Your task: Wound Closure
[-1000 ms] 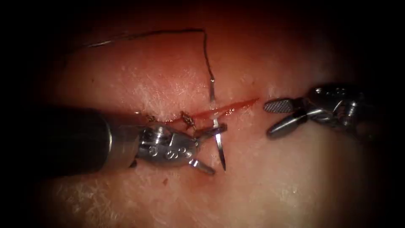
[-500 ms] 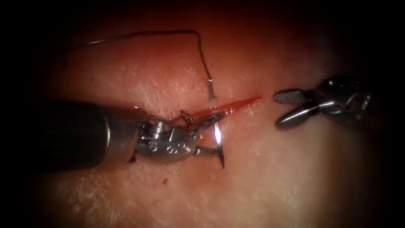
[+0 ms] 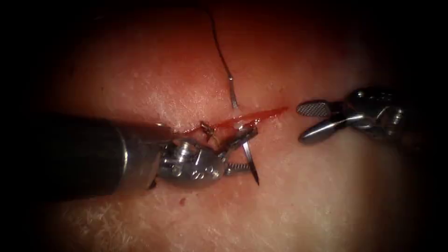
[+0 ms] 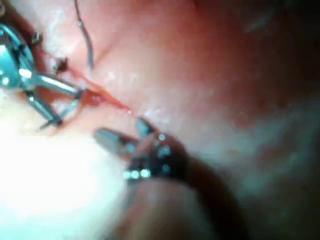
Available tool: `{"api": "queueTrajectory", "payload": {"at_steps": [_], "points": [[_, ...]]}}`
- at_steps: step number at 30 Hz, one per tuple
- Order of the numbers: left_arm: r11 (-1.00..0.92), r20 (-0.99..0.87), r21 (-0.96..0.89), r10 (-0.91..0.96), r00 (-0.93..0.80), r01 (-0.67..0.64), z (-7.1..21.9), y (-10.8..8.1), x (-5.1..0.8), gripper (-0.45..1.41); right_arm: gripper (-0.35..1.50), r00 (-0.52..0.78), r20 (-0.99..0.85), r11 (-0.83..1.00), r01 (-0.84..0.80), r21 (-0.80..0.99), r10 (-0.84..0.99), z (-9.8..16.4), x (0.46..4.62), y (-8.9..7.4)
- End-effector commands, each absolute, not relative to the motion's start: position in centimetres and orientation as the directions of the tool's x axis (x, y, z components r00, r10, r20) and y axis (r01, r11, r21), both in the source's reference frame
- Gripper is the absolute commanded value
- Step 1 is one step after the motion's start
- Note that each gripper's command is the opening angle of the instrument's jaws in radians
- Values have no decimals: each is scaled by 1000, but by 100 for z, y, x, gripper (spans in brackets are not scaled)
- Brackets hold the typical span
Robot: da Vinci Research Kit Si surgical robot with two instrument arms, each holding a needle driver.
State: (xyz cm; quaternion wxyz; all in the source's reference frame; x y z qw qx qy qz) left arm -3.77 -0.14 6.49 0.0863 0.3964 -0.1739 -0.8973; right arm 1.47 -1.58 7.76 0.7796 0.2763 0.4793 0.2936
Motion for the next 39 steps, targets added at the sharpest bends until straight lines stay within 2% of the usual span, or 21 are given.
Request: {"api": "queueTrajectory", "payload": {"at_steps": [1,16,18,19,21,22,26,34,35,36,39], "points": [[-925,-683,379,-291,-669,16,656,-17,-382,62,123,365,-585,673,-190,714,724,783,153,-163],[-926,-690,377,-296,-660,20,669,-18,-392,62,123,359,-587,673,-191,715,726,784,157,-164],[-926,-692,376,-297,-658,22,669,-19,-391,51,123,359,-587,673,-191,715,726,784,157,-163],[-926,-692,376,-297,-658,22,669,-19,-391,51,123,359,-587,673,-191,715,726,784,157,-163],[-924,-691,381,-305,-655,28,669,-20,-387,-25,123,356,-588,672,-191,715,726,784,157,-163],[-929,-698,369,-290,-655,18,669,-21,-385,-45,123,356,-588,672,-191,716,727,784,157,-163],[-954,-742,300,-217,-635,-25,663,-23,-380,-45,125,354,-587,670,-187,718,728,783,156,-162],[-994,-852,29,31,-522,-107,602,-13,-385,-45,125,351,-588,670,-186,719,729,782,156,-162],[-991,-869,-62,110,-482,-115,592,-14,-388,-45,125,351,-588,670,-186,719,728,782,156,-162],[-991,-869,-62,110,-482,-115,592,-14,-388,-45,125,351,-588,670,-186,719,728,782,156,-162],[-942,-859,-317,335,-387,-112,572,-29,-401,-45,125,352,-588,670,-186,719,728,782,156,-163]]}}
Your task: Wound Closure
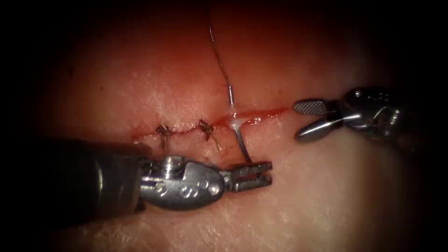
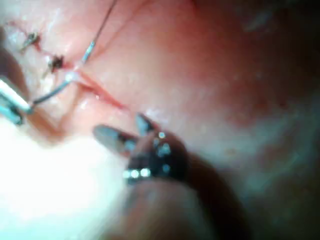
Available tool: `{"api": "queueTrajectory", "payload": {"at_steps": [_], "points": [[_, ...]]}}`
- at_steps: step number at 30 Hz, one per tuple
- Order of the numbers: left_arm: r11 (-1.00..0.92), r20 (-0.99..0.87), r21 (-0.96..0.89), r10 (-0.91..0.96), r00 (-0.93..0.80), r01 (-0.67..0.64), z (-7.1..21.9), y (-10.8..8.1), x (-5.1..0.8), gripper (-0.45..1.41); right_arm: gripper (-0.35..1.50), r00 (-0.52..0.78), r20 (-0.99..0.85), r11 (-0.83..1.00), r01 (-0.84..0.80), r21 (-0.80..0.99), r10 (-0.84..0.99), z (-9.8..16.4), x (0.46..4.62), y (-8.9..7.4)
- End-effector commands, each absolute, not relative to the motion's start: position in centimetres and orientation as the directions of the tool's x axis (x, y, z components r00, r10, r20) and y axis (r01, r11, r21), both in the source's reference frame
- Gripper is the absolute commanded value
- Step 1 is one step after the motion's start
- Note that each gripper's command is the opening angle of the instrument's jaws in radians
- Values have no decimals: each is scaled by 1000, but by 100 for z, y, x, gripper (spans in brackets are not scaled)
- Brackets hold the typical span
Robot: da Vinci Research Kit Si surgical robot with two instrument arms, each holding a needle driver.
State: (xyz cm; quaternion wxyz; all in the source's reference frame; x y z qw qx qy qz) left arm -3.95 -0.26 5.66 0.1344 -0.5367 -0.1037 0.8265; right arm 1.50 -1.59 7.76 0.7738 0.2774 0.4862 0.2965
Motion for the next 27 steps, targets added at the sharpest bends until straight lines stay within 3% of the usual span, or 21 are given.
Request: {"api": "queueTrajectory", "payload": {"at_steps": [1,6,12,16,18,27], "points": [[-927,-850,-360,373,-373,-105,569,-32,-402,-45,125,351,-588,671,-188,718,728,782,156,-164],[-826,-776,-563,542,-322,-31,544,-50,-407,-45,125,355,-591,673,-174,719,724,779,157,-167],[-802,-773,-596,561,-297,36,503,-49,-409,-45,126,350,-566,644,-169,746,747,770,155,-168],[-865,-838,-498,463,-290,57,468,-38,-410,-45,140,327,-480,549,-167,819,814,754,153,-168],[-918,-884,-394,363,-294,52,447,-23,-408,-45,125,317,-368,428,-145,892,874,735,152,-171],[-974,-920,-227,213,-328,3,438,36,-386,-45,120,278,-330,372,-114,921,902,681,154,-166]]}}
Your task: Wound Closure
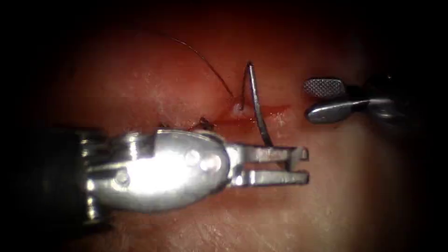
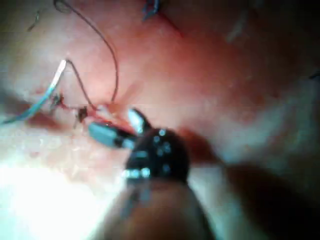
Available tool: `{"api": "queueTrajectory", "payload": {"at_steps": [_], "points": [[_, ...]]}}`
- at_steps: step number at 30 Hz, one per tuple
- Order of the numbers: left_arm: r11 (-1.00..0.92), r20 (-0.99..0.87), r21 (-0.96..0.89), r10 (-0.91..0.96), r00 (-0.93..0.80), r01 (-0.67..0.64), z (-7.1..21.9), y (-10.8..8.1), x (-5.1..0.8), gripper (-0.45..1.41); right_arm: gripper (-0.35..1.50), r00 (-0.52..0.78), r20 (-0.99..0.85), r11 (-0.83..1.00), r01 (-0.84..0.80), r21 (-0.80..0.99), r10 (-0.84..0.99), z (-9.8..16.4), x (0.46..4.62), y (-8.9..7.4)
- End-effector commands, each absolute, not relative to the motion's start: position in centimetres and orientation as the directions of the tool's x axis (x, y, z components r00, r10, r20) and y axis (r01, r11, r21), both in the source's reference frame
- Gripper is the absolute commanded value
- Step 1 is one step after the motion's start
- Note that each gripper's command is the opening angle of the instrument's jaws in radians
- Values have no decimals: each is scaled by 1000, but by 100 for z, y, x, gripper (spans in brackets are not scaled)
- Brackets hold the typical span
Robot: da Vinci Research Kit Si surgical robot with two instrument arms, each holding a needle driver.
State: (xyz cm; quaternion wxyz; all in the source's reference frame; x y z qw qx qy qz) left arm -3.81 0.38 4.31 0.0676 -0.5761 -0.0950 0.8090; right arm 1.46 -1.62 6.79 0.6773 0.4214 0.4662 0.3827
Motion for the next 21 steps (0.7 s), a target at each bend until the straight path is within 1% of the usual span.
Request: {"api": "queueTrajectory", "payload": {"at_steps": [1,2,5,7,9,11,12,14,21], "points": [[-976,-922,-218,207,-327,-4,440,41,-385,-45,120,285,-375,416,-99,904,882,677,154,-164],[-981,-925,-195,189,-330,-16,443,52,-381,-45,120,288,-424,463,-80,883,858,672,153,-162],[-985,-928,-171,169,-331,-24,444,60,-378,-45,120,290,-432,470,-76,879,854,670,152,-159],[-990,-931,-136,139,-337,-32,443,66,-376,-45,123,297,-430,467,-66,882,853,670,149,-155],[-997,-931,-71,76,-358,-28,443,59,-379,-45,114,297,-396,425,-37,905,869,671,143,-155],[-999,-927,-30,38,-372,-27,446,49,-384,-45,91,283,-332,357,-40,933,900,670,139,-157],[-1000,-925,-16,23,-379,-23,449,44,-387,-45,83,274,-296,318,-41,947,915,669,138,-158],[-999,-909,44,-47,-414,16,468,17,-397,-45,81,247,-221,238,-43,970,944,670,137,-157],[-981,-867,163,-194,-459,105,505,-18,-395,-45,83,226,-153,162,-19,987,962,673,145,-155]]}}
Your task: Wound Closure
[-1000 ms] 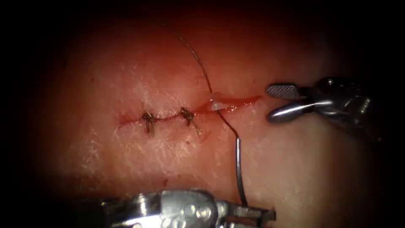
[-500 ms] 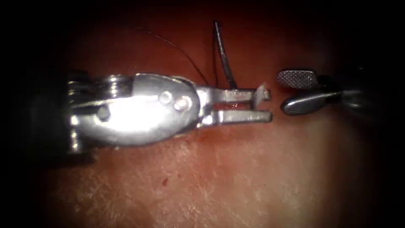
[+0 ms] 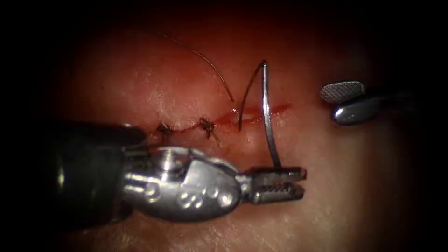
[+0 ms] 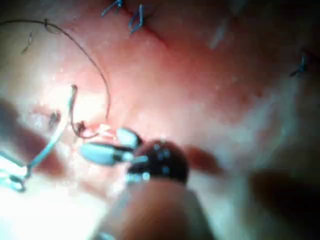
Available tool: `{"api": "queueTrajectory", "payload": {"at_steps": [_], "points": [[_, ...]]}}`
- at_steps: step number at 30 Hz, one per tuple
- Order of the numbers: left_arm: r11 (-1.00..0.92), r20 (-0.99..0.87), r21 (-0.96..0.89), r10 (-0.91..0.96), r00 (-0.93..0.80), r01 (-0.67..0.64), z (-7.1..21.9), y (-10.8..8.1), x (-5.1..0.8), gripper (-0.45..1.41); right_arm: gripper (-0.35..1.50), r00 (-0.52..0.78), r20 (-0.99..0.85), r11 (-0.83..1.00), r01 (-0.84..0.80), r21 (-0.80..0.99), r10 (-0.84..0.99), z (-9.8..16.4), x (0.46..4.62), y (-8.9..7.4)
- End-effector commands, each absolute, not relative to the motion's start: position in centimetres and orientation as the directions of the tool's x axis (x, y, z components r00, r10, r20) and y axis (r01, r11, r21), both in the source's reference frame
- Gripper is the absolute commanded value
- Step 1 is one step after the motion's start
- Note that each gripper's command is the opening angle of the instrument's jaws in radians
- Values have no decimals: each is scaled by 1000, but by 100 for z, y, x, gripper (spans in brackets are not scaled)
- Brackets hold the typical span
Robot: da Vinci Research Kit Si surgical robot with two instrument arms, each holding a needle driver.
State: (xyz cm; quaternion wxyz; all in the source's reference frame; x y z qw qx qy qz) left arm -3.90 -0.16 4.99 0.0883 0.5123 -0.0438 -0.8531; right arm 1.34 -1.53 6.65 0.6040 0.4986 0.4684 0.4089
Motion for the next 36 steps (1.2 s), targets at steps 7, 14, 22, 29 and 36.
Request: {"api": "queueTrajectory", "payload": {"at_steps": [7,14,22,29,36], "points": [[-963,-841,228,-270,-468,147,539,-26,-387,-45,83,237,-47,49,-2,999,970,690,189,-176],[-946,-817,279,-324,-477,164,530,-29,-393,-45,84,231,-13,17,-17,1000,973,716,218,-187],[-941,-809,293,-338,-480,169,531,-30,-394,-45,79,212,1,-2,3,1000,977,715,227,-192],[-942,-808,292,-336,-485,165,531,-30,-394,-45,66,217,0,-2,7,1000,976,713,227,-196],[-943,-806,292,-334,-489,162,530,-31,-394,-45,39,228,-2,-2,16,1000,974,713,233,-200]]}}
